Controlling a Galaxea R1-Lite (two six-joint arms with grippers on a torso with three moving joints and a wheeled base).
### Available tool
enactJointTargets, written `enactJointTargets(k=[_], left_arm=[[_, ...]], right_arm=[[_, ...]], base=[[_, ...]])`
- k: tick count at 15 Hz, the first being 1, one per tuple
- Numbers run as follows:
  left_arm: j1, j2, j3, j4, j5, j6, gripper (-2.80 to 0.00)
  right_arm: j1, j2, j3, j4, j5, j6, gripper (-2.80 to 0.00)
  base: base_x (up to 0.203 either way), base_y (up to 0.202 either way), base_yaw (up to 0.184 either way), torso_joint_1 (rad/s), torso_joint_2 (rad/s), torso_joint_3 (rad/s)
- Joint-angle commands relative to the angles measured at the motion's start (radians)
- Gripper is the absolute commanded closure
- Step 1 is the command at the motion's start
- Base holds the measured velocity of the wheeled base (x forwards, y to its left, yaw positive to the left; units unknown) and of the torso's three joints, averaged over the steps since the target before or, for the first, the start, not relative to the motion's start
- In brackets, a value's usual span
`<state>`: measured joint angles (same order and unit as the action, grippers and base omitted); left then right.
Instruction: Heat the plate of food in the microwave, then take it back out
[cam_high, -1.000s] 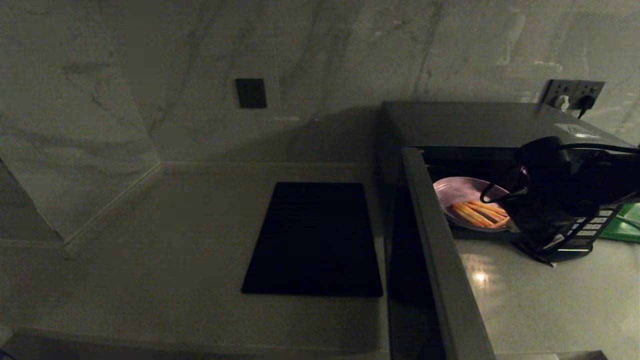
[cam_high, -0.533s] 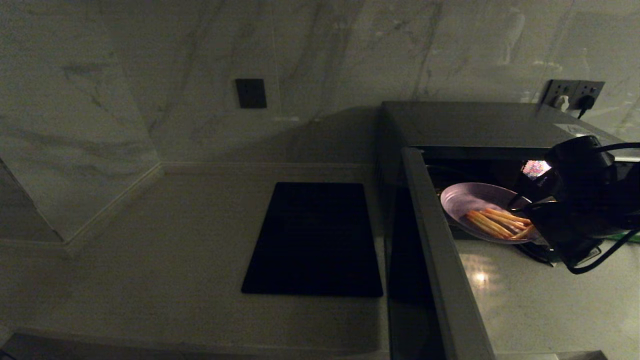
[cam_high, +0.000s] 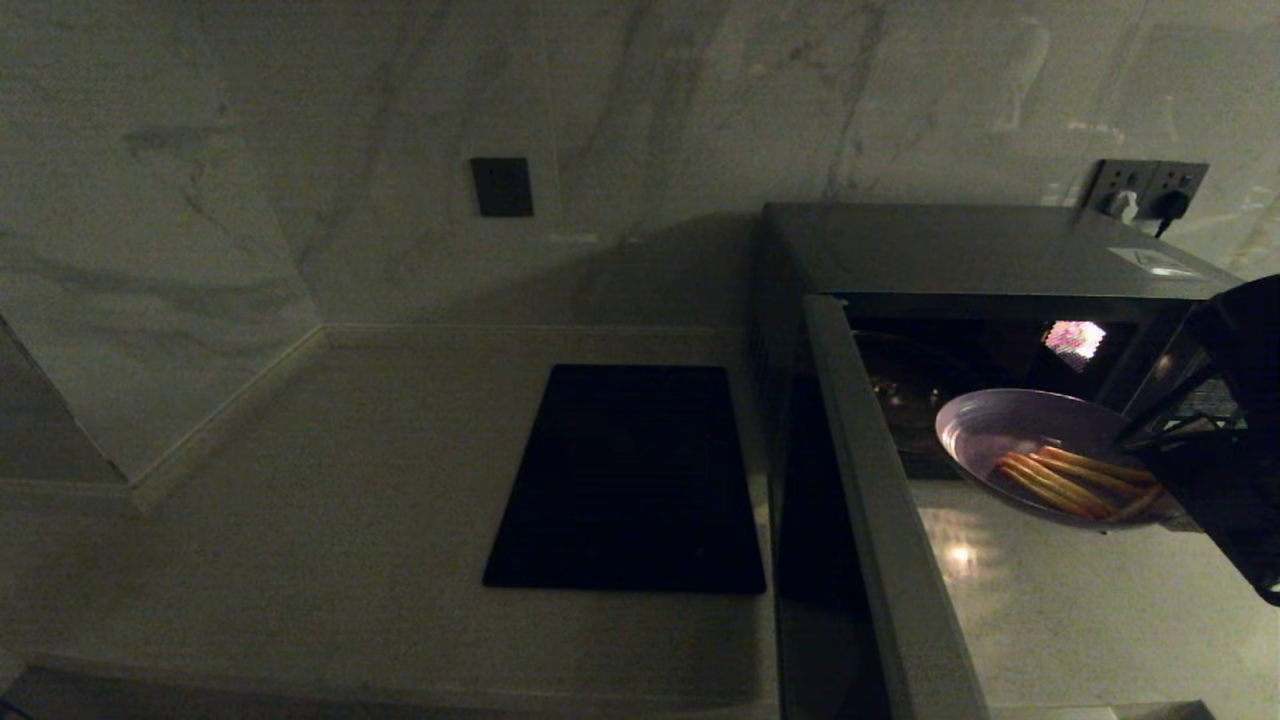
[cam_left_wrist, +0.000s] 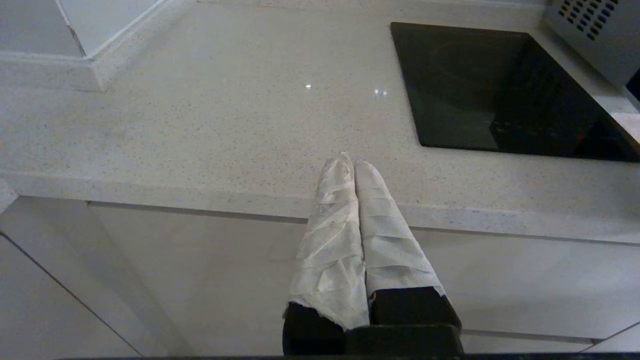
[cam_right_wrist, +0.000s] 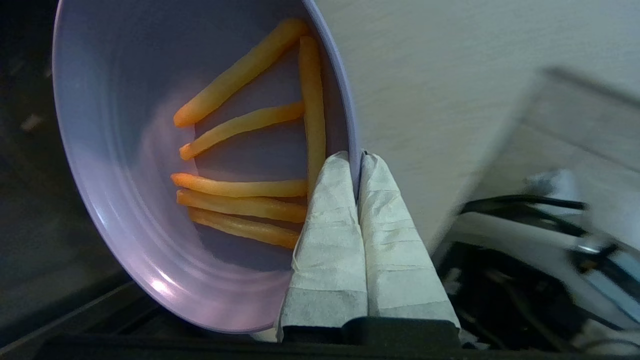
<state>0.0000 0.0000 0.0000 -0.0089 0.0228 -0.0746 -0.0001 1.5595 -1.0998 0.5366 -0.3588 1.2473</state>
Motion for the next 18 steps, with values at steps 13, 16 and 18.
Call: enactJointTargets(k=[13, 16, 18], left_arm=[[0.000, 0.001, 0.000, 0.000, 0.000, -0.001, 0.00], [0.000, 0.001, 0.000, 0.000, 0.000, -0.001, 0.00], [0.000, 0.000, 0.000, 0.000, 0.000, -0.001, 0.00]], right_arm=[[-0.545, -0.042, -0.003, 0.017, -0.043, -0.155, 0.00], [-0.686, 0.033, -0.006, -0.061, -0.004, -0.232, 0.00], [-0.742, 0.097, -0.008, -0.121, 0.014, -0.268, 0.00]], base=[[0.000, 0.000, 0.000, 0.000, 0.00, 0.000], [0.000, 0.000, 0.000, 0.000, 0.00, 0.000], [0.000, 0.000, 0.000, 0.000, 0.00, 0.000]])
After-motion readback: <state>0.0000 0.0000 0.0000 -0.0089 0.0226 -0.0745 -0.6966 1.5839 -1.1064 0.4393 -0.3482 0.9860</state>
